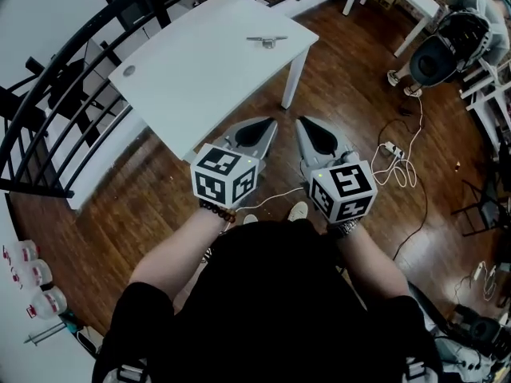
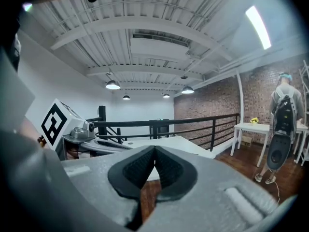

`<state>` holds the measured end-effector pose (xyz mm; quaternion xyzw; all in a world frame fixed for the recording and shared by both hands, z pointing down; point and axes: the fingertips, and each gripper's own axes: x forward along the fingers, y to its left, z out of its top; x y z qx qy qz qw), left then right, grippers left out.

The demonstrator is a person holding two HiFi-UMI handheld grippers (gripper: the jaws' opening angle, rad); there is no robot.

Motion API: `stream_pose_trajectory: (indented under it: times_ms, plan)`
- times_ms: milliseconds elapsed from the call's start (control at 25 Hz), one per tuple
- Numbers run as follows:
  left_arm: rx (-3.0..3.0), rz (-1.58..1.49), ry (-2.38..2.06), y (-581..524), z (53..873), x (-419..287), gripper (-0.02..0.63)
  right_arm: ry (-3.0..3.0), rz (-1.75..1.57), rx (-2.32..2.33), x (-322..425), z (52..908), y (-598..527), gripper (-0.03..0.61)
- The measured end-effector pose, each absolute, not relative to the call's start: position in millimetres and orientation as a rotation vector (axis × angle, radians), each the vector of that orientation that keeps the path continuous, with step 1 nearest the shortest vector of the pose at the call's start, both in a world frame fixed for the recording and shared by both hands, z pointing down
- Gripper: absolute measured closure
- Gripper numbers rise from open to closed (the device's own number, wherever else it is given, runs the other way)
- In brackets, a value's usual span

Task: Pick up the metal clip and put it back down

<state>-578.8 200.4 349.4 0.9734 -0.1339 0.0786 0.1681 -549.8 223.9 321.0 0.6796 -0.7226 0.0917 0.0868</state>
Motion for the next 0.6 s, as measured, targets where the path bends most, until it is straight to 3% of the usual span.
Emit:
stream_pose_trajectory:
  times_ms: [600]
  plan:
    - [2.66, 0.25, -0.61, 92.9, 367.0, -447.6, 0.597, -2.312, 0.323, 1.849, -407.2, 336.6, 120.1, 0.586]
